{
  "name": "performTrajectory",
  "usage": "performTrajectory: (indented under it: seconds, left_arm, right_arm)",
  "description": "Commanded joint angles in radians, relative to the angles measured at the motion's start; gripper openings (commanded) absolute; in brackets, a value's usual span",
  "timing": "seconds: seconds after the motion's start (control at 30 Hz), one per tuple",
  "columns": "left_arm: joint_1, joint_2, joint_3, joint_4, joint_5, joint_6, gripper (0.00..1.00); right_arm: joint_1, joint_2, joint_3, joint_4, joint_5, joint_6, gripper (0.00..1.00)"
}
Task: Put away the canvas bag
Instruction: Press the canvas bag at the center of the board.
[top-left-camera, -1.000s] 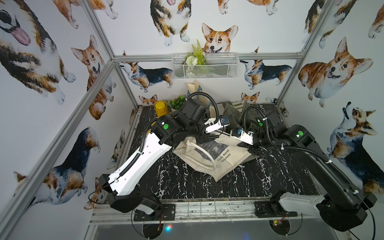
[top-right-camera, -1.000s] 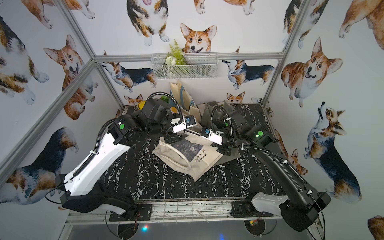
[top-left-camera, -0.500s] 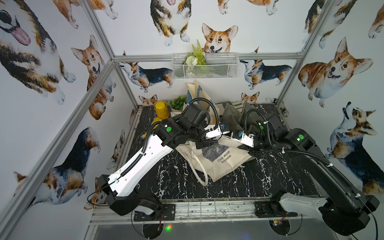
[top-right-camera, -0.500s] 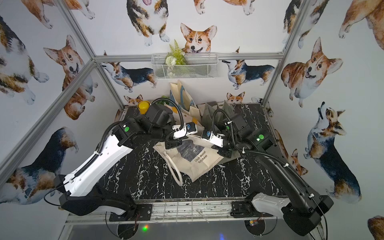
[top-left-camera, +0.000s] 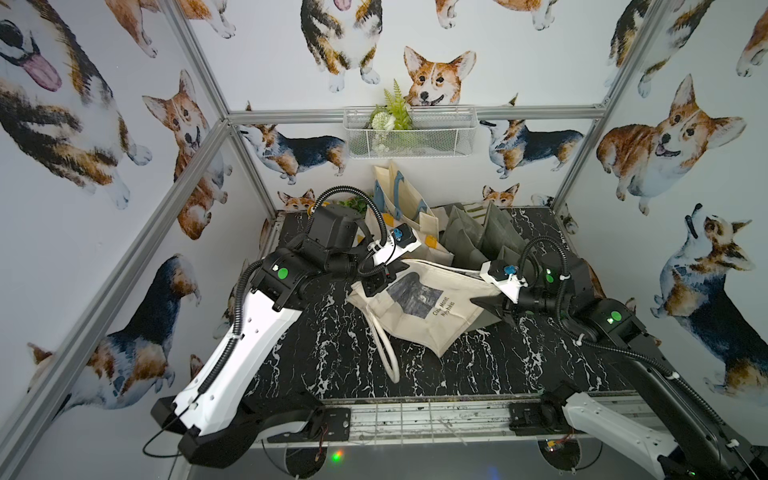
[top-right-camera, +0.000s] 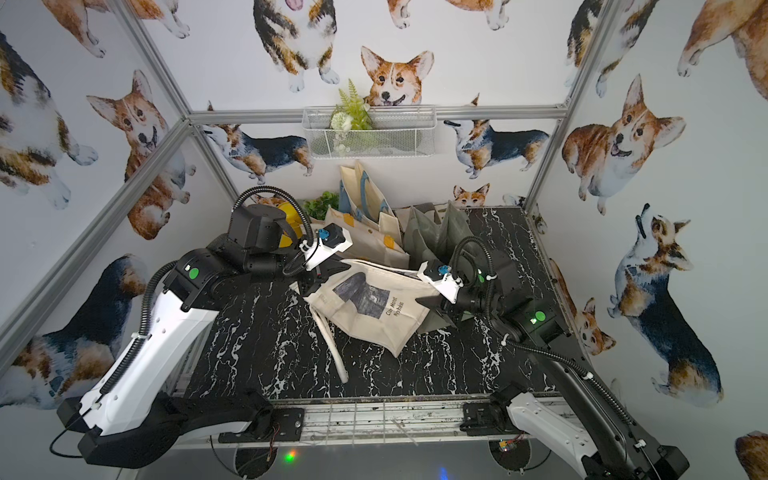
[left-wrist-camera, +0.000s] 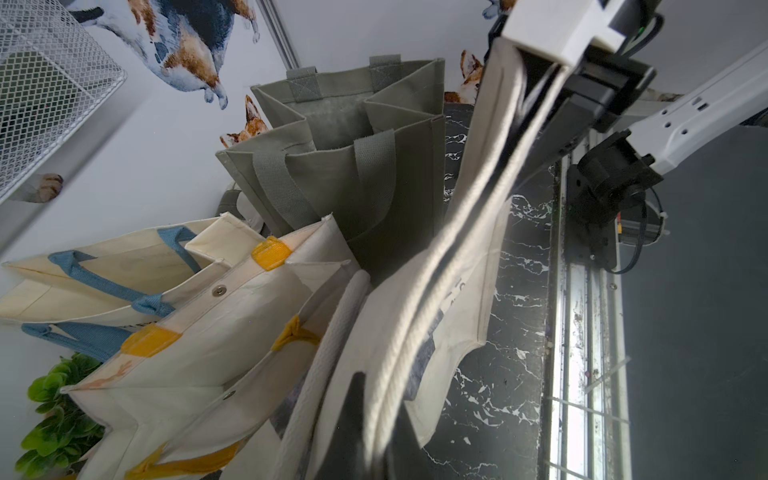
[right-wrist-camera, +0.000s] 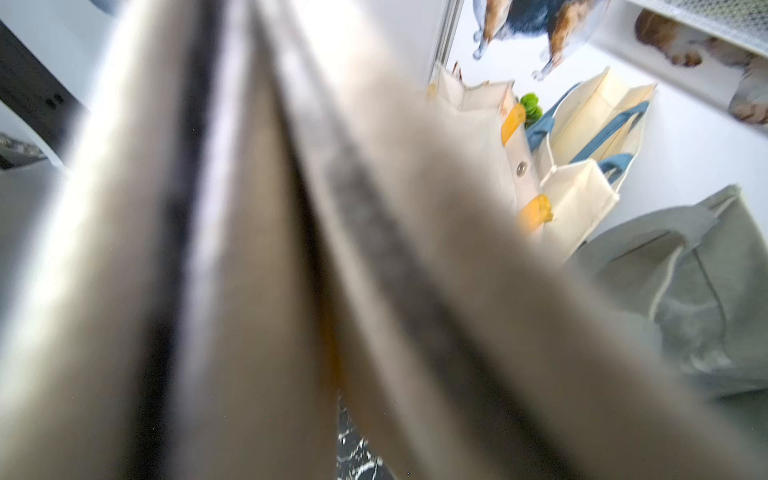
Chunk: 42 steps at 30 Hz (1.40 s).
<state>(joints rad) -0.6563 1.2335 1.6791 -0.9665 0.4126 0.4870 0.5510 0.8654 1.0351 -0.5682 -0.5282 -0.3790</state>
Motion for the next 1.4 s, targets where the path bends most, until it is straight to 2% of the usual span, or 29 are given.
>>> performTrajectory:
  seconds: [0.0, 0.07, 0.13, 0.17, 0.23, 0.27, 0.33, 0.37, 0.53, 0.7, 0.8, 0.87, 0.93, 1.03, 1.1, 1.13, 1.17, 1.3, 1.37]
  left_arm:
    - [0.000, -0.054, -0.039, 0.122, 0.065, -0.022, 0.00]
    - [0.001, -0.070, -0.054, 0.104, 0.035, -0.016, 0.00]
    - [0.001, -0.080, -0.062, 0.065, -0.012, -0.003, 0.00]
    - [0.001, -0.080, -0.061, 0.051, -0.023, -0.002, 0.06]
    - [0.000, -0.065, -0.021, -0.019, -0.032, -0.019, 0.48]
    - [-0.006, -0.044, 0.018, -0.058, -0.020, -0.044, 0.65]
    - [-0.045, -0.011, 0.069, -0.094, -0.020, -0.085, 0.74]
    - [-0.082, -0.001, 0.081, -0.100, -0.050, -0.090, 0.77]
    - [-0.270, 0.049, 0.116, -0.095, -0.238, -0.047, 0.81]
    - [-0.315, 0.120, 0.174, -0.084, -0.351, -0.016, 0.82]
    - [-0.330, 0.151, 0.183, -0.047, -0.383, 0.001, 0.82]
    - [-0.333, 0.172, 0.190, -0.029, -0.385, 0.017, 0.77]
    - [-0.335, 0.203, 0.219, -0.048, -0.379, 0.037, 0.60]
    - [-0.334, 0.234, 0.258, -0.093, -0.398, 0.069, 0.29]
    - [-0.327, 0.236, 0.261, -0.104, -0.398, 0.089, 0.13]
    - [-0.315, 0.235, 0.260, -0.106, -0.385, 0.093, 0.06]
    - [-0.299, 0.232, 0.258, -0.106, -0.361, 0.093, 0.01]
    - [-0.189, 0.197, 0.229, -0.066, -0.170, 0.060, 0.00]
    - [-0.136, 0.165, 0.187, -0.021, -0.054, 0.048, 0.00]
  right_arm:
    - [0.001, -0.004, 0.002, 0.228, -0.077, 0.078, 0.15]
    - [0.002, 0.001, 0.008, 0.232, -0.098, 0.080, 0.02]
    - [0.001, 0.013, 0.041, 0.201, -0.116, 0.070, 0.00]
    - [0.001, 0.017, 0.054, 0.182, -0.119, 0.064, 0.00]
    - [0.001, 0.033, 0.100, 0.114, -0.132, 0.040, 0.00]
    - [0.001, 0.044, 0.124, 0.074, -0.137, 0.024, 0.00]
    - [0.001, 0.082, 0.195, -0.035, -0.149, -0.016, 0.00]
    - [0.001, 0.101, 0.230, -0.085, -0.154, -0.032, 0.00]
    - [0.001, 0.163, 0.320, -0.214, -0.173, -0.054, 0.00]
    - [0.003, 0.169, 0.309, -0.221, -0.174, -0.047, 0.00]
    - [0.003, 0.178, 0.315, -0.225, -0.173, -0.056, 0.00]
    - [0.004, 0.194, 0.338, -0.246, -0.168, -0.064, 0.00]
    - [0.004, 0.207, 0.358, -0.268, -0.157, -0.067, 0.00]
    - [0.007, 0.201, 0.355, -0.277, -0.134, -0.065, 0.00]
    - [0.007, 0.182, 0.330, -0.261, -0.119, -0.056, 0.01]
    - [0.007, 0.170, 0.311, -0.251, -0.113, -0.051, 0.06]
    - [0.007, 0.159, 0.296, -0.240, -0.108, -0.045, 0.15]
    - [0.006, 0.113, 0.227, -0.183, -0.096, -0.007, 0.53]
    - [0.005, 0.096, 0.193, -0.147, -0.094, 0.013, 0.67]
